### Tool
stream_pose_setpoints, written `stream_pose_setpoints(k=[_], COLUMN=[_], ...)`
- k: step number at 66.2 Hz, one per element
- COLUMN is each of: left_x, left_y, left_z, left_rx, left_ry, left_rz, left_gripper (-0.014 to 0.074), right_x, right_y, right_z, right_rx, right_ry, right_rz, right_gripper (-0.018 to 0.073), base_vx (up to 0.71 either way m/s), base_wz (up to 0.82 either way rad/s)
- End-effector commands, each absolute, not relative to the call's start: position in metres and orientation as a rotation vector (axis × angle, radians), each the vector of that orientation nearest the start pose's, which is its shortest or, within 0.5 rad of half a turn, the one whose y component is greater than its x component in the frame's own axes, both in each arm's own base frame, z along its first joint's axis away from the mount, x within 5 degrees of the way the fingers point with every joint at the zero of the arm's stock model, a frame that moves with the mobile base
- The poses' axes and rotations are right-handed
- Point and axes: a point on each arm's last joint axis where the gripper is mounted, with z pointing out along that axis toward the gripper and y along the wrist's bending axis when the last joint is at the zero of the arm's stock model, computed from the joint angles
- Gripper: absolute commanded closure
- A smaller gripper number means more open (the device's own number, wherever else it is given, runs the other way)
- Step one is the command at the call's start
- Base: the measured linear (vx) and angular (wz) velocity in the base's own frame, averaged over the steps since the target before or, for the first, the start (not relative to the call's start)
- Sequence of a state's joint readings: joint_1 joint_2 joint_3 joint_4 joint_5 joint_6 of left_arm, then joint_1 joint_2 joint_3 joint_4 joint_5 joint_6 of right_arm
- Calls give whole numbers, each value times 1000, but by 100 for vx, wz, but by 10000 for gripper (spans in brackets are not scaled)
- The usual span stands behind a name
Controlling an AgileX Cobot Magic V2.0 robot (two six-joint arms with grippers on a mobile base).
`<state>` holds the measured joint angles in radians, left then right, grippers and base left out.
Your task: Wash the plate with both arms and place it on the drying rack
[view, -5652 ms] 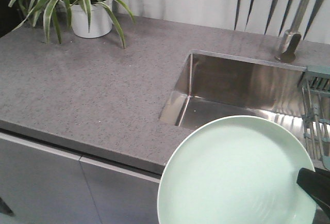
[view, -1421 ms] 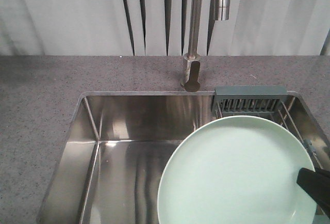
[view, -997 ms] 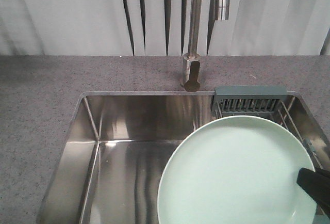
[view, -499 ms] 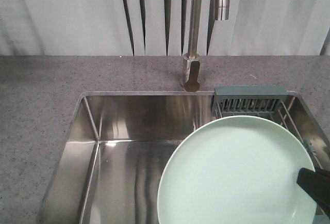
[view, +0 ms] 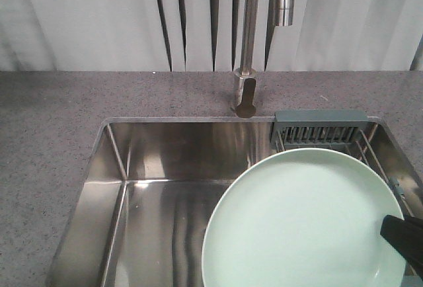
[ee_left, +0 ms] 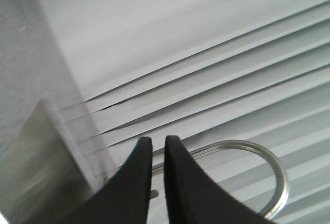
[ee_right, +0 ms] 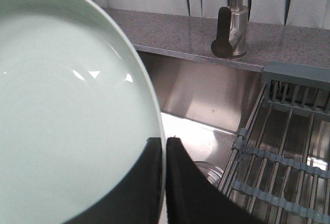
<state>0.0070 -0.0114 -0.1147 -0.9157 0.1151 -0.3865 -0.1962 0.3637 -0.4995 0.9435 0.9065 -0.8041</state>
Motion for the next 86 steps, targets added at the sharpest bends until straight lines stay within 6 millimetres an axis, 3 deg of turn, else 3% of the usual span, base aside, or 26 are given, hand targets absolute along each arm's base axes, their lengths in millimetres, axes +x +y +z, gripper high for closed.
stream_pose_setpoints(k=[1,11,19,26,39,55,67,78,86], left_x=[35,38,55,85,147,238,302,356,385], left_y=[-5,-10,-16,-19,-30,-50,-72,-100,-127], left_z=[290,325,345,355,367,369,355,339,333], left_rx=[-716,-579,-481,-419,-325,-169,-59,62,150], left_ry=[1146,1231,1370,1497,1713,1805,1792,1806,1797], left_rz=[-1035,-938,-856,-763,-783,-1024,-1322,-1452,-1517], left_gripper=[442,305,230,217,218,218,218,218,218], right_x=[66,66,66,66,66,66,66,66,66], right_y=[47,47,47,47,47,47,47,47,47], right_z=[320,320,320,320,320,320,320,320,320], right_rx=[-302,-302,-302,-302,-302,-302,-302,-302,-302], right_ry=[1826,1826,1826,1826,1826,1826,1826,1826,1826], right_rz=[511,511,511,511,511,511,511,511,511], right_gripper=[561,561,561,561,561,561,561,561,561], base_vx=[0,0,0,0,0,0,0,0,0], base_wz=[-1,0,0,0,0,0,0,0,0])
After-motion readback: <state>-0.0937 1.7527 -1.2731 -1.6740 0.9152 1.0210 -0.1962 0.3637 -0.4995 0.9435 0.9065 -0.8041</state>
